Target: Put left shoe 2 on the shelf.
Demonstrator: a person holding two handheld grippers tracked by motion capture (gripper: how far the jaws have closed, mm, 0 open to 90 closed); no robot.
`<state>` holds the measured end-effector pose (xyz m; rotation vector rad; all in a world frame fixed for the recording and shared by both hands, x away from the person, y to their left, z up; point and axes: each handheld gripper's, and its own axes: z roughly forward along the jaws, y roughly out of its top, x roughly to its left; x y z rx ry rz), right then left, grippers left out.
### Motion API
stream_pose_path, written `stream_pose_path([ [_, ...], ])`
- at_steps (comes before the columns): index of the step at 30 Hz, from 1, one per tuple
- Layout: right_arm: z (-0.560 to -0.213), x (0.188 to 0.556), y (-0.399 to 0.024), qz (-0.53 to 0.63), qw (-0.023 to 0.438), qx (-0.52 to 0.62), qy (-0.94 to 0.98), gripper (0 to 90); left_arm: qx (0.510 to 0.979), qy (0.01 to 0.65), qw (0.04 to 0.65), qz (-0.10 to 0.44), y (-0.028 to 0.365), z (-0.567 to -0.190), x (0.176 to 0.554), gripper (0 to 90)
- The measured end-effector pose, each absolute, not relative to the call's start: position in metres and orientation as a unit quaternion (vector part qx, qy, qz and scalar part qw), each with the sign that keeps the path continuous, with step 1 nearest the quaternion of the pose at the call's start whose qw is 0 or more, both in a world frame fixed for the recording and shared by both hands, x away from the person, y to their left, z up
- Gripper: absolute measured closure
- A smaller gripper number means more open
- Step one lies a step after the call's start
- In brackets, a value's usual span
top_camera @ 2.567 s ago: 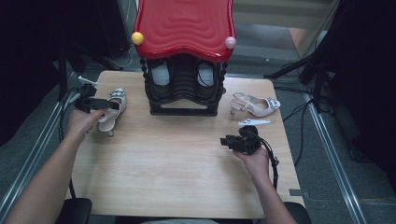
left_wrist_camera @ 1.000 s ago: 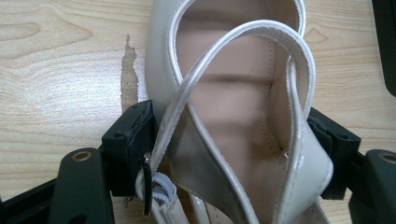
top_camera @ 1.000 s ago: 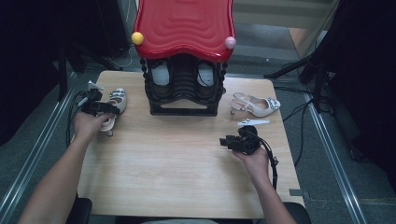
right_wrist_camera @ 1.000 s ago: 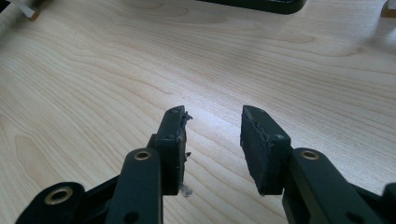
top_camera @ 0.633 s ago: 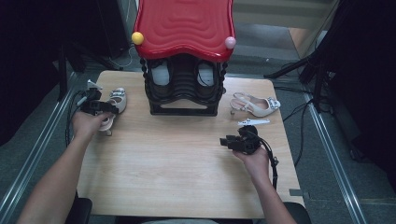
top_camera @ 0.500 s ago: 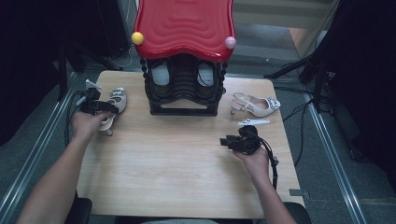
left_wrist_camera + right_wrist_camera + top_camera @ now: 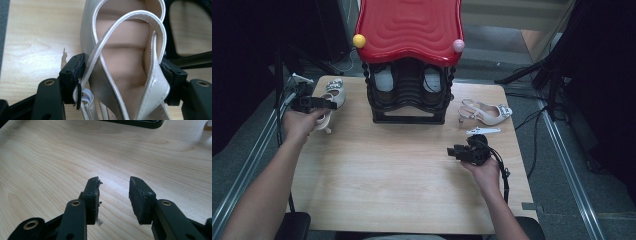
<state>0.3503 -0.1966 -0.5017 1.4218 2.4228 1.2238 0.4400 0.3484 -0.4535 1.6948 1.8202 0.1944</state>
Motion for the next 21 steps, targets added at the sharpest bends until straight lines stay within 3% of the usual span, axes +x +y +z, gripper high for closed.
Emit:
stream_pose_path([
  [11,-0.498,0.347,-0.200,0.425,0.072,0.456,0.779,60.5,0.635,0.686,0.348,0.069,0.349,-0.420,0.442,32.4],
  [21,-0.501,0.348,-0.199,0.417,0.073,0.460,0.781,58.9,0.641,0.680,0.345,0.083,0.347,-0.388,0.446,32.4],
])
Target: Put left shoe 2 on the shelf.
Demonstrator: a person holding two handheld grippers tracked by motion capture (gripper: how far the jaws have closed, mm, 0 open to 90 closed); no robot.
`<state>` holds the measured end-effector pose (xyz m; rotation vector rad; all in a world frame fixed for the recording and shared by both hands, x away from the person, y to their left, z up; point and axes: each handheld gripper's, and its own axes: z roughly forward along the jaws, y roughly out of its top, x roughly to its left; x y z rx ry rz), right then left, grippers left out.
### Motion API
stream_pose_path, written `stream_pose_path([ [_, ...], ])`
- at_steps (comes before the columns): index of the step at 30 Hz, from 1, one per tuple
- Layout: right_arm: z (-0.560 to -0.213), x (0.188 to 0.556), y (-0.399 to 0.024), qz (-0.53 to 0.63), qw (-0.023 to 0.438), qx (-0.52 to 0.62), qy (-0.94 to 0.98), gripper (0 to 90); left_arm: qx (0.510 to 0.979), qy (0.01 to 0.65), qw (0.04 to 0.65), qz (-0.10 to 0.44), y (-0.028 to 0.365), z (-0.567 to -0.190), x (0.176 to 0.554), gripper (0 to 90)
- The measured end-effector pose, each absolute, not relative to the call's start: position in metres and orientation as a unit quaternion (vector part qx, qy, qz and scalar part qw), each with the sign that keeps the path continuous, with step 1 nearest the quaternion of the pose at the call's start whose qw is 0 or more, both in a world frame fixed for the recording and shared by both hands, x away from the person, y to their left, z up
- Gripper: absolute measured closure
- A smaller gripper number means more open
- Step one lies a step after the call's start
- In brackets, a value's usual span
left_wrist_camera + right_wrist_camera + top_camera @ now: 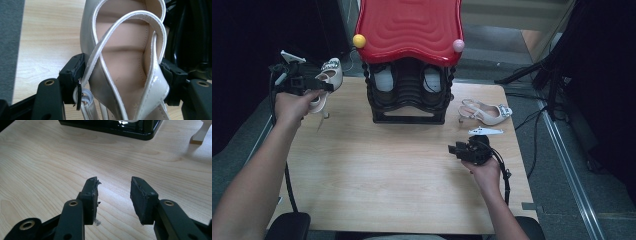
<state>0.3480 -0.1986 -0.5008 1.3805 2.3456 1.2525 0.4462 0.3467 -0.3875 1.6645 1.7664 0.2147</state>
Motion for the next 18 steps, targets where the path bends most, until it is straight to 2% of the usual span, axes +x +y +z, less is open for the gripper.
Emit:
stream_pose_path([
  [18,-0.501,0.349,-0.197,0.411,0.065,0.461,0.784,59.5,0.648,0.654,0.373,0.116,0.328,-0.310,0.457,32.4],
])
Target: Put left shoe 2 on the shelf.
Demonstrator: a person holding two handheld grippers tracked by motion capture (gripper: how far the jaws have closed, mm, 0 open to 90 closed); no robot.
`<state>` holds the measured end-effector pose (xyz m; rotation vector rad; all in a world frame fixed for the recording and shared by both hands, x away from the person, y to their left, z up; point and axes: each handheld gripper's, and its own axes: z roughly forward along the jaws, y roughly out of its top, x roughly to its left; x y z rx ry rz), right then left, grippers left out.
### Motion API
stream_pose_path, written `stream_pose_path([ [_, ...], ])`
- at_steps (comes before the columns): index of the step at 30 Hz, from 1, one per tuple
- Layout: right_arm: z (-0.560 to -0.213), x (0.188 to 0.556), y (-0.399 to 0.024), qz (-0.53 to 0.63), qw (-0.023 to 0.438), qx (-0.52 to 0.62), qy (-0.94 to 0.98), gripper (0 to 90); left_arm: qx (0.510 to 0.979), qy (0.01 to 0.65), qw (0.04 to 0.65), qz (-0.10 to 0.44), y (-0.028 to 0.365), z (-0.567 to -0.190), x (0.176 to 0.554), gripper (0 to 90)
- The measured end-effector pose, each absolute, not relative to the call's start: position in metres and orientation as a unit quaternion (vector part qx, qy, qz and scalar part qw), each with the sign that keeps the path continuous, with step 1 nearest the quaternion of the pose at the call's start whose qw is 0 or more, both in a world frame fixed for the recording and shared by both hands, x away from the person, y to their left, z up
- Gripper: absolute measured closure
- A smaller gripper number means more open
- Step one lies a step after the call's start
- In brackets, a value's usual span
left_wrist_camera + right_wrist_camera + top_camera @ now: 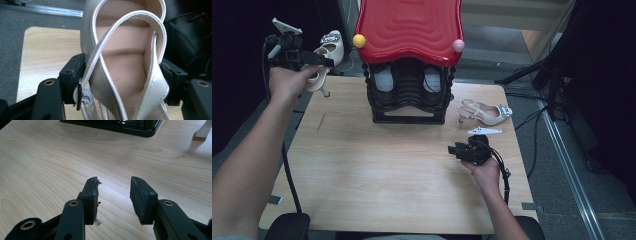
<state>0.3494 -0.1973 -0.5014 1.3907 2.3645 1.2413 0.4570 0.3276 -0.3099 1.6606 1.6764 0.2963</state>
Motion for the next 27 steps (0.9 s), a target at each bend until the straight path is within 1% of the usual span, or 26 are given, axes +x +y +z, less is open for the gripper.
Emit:
stream_pose_path([
  [10,-0.500,0.353,-0.193,0.413,0.060,0.455,0.786,59.5,0.650,0.644,0.380,0.137,0.312,-0.255,0.461,32.3],
  [13,-0.499,0.354,-0.192,0.415,0.060,0.453,0.787,59.5,0.648,0.643,0.389,0.126,0.309,-0.240,0.462,32.3],
  [15,-0.499,0.354,-0.191,0.414,0.060,0.452,0.788,59.5,0.647,0.645,0.384,0.135,0.306,-0.231,0.462,32.4],
  [19,-0.499,0.354,-0.190,0.415,0.060,0.451,0.788,59.6,0.643,0.643,0.391,0.138,0.302,-0.213,0.463,32.3],
  [22,-0.500,0.355,-0.190,0.413,0.060,0.451,0.789,59.6,0.647,0.638,0.390,0.147,0.294,-0.198,0.464,32.3],
  [25,-0.499,0.355,-0.189,0.414,0.060,0.450,0.789,59.6,0.647,0.631,0.404,0.143,0.286,-0.185,0.465,32.3],
  [27,-0.500,0.355,-0.189,0.414,0.060,0.449,0.789,59.6,0.650,0.626,0.404,0.149,0.277,-0.176,0.466,32.2],
])
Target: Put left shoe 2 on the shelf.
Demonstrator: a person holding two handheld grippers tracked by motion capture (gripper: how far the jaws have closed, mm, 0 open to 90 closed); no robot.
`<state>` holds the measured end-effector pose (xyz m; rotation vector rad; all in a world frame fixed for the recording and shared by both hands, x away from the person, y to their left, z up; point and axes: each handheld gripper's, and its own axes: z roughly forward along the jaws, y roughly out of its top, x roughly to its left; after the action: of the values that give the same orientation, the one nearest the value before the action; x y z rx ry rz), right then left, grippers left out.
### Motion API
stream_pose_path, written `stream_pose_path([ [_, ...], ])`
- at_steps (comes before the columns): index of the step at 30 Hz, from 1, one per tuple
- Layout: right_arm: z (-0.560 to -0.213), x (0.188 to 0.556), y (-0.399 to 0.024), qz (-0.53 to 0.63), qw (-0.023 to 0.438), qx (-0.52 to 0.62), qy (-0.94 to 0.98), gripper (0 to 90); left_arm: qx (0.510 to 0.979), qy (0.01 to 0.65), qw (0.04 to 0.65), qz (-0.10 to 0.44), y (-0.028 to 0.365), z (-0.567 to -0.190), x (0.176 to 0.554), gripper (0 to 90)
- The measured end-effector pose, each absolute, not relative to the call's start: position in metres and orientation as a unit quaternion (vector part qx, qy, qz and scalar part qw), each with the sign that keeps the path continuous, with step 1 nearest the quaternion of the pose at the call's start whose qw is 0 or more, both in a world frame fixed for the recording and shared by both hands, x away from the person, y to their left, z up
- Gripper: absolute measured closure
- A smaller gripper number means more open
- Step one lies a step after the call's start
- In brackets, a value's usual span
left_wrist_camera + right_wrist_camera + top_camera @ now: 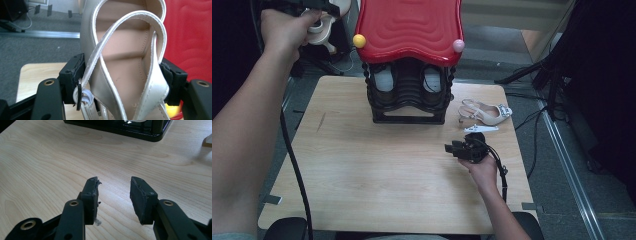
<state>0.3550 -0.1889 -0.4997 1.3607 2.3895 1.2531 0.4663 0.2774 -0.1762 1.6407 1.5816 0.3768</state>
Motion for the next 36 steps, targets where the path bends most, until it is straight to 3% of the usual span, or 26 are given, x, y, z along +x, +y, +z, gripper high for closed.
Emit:
stream_pose_path([
  [13,-0.499,0.354,-0.188,0.411,0.059,0.449,0.791,59.6,0.656,0.607,0.421,0.156,0.222,-0.143,0.479,32.2],
  [28,-0.498,0.353,-0.189,0.413,0.056,0.448,0.791,59.5,0.658,0.595,0.435,0.155,0.158,-0.160,0.496,32.0],
  [36,-0.498,0.353,-0.190,0.415,0.055,0.448,0.790,59.5,0.656,0.601,0.425,0.164,0.144,-0.174,0.502,31.2],
])
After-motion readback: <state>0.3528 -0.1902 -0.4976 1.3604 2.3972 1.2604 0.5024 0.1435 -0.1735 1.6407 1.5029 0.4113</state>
